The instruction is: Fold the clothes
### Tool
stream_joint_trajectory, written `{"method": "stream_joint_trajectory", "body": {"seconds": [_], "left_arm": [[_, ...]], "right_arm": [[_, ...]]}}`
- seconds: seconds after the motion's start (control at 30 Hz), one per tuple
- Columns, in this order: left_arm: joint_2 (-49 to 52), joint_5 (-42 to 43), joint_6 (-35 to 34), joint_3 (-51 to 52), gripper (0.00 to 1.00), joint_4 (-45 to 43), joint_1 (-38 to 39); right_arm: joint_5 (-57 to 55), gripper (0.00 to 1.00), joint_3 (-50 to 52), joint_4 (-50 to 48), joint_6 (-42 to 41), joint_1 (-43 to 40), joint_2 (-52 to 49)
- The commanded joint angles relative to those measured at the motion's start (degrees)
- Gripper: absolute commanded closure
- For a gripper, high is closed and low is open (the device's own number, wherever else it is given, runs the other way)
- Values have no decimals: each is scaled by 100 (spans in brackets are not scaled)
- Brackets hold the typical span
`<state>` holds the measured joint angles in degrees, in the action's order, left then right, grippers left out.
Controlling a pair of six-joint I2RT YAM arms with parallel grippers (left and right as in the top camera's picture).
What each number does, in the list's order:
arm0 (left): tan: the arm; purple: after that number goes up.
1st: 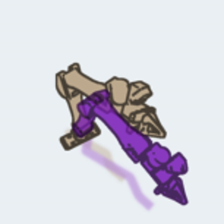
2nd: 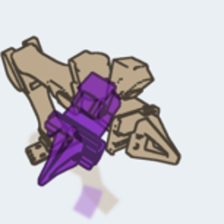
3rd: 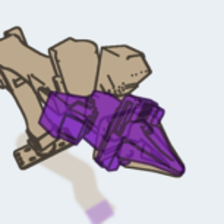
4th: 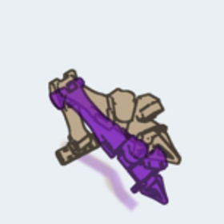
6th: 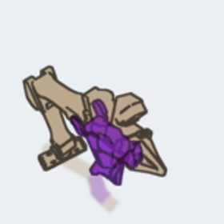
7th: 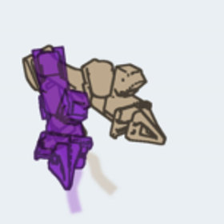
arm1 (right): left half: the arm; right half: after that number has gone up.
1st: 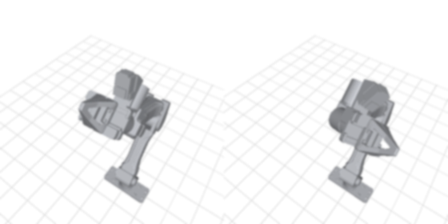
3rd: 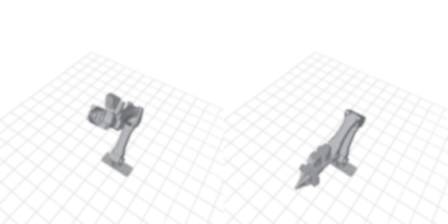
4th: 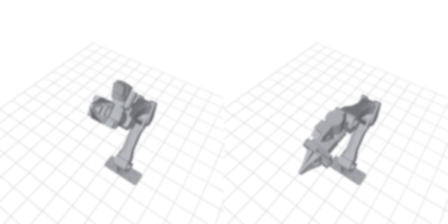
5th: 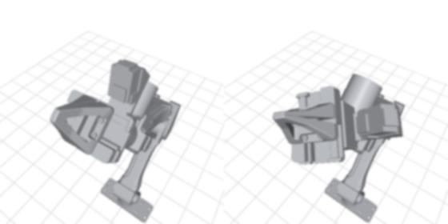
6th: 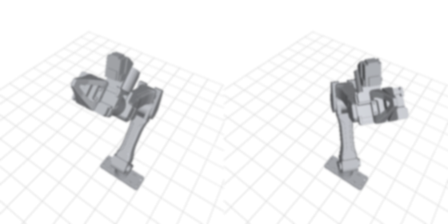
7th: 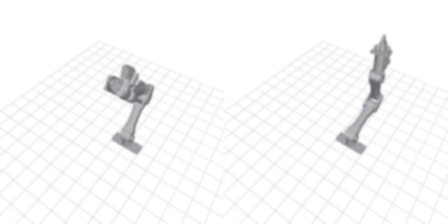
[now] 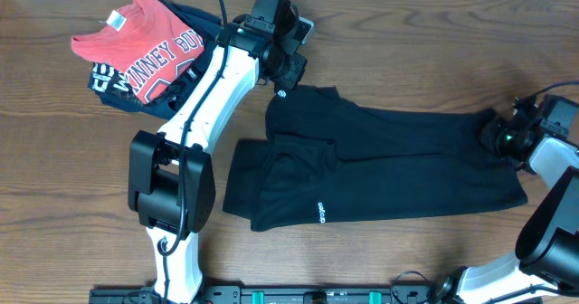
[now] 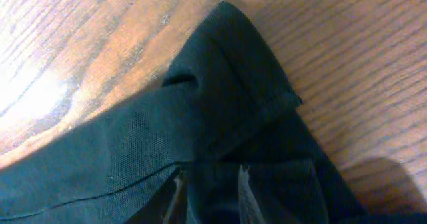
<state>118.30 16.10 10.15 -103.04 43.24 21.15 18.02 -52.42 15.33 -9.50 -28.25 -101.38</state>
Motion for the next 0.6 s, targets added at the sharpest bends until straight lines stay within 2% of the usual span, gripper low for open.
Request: {"method": "stream_joint_trajectory", "body": {"seconds": [0.0, 0.23, 0.33, 0.57], "left_arm": [[33, -28, 28, -48, 76, 20, -17], [33, -31, 31, -48, 76, 20, -17], [33, -28, 28, -48, 76, 20, -17], [33, -28, 28, -48, 76, 22, -17]], "right_arm": [[-66, 72, 15, -26, 33, 74, 85], [-70, 71, 175, -219, 35, 273, 85], [-70, 76, 175, -247, 33, 271, 85], [-199, 75, 199, -229, 28, 273, -31]]}}
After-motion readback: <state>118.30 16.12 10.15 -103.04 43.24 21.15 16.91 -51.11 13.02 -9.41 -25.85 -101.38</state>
